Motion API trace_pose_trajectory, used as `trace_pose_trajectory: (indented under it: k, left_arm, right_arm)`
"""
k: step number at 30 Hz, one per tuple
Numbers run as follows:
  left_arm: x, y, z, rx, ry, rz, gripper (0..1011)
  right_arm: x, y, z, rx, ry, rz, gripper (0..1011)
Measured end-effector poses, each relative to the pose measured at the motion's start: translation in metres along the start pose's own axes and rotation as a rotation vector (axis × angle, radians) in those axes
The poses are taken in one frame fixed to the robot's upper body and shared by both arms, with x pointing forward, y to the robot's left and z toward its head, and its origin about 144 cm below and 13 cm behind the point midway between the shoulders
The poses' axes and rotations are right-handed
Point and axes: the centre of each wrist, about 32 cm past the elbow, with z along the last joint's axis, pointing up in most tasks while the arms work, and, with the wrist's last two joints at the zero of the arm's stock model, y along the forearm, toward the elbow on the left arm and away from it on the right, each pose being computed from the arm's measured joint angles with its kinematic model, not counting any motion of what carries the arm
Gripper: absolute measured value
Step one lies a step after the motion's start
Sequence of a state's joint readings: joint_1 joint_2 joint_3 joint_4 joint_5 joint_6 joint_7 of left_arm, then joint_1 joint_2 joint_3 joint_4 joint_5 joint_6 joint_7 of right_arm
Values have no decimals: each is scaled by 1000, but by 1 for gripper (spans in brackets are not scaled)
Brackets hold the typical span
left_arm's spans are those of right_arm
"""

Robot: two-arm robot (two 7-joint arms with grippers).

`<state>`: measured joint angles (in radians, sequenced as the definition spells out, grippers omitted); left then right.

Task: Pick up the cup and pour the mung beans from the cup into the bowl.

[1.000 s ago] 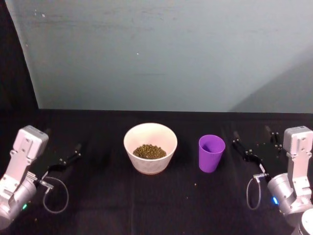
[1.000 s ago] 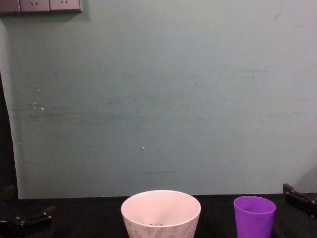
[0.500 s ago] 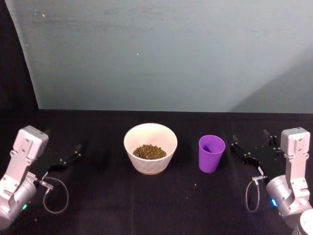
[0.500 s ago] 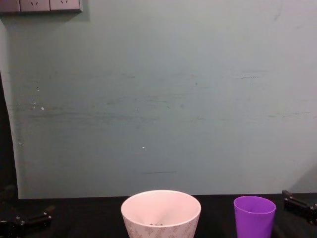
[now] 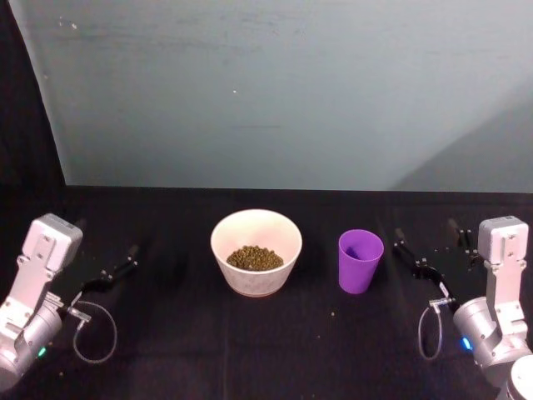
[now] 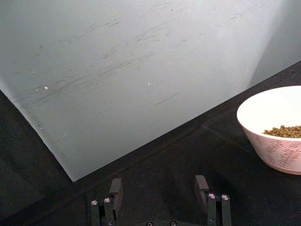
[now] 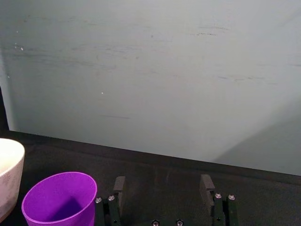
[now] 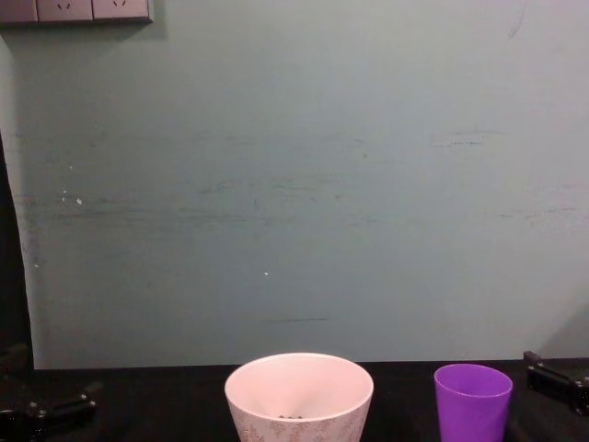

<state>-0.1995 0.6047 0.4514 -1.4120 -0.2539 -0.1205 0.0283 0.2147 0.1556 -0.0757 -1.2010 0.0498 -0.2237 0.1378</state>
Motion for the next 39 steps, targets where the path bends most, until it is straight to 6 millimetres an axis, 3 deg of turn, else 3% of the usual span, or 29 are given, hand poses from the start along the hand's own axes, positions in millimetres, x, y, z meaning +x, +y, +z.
trace_pose_trajectory:
  k: [39]
  left_arm:
    - [0,0,0,0,0,0,1011]
  right_arm:
    - [0,0,0,2,0,2,1002]
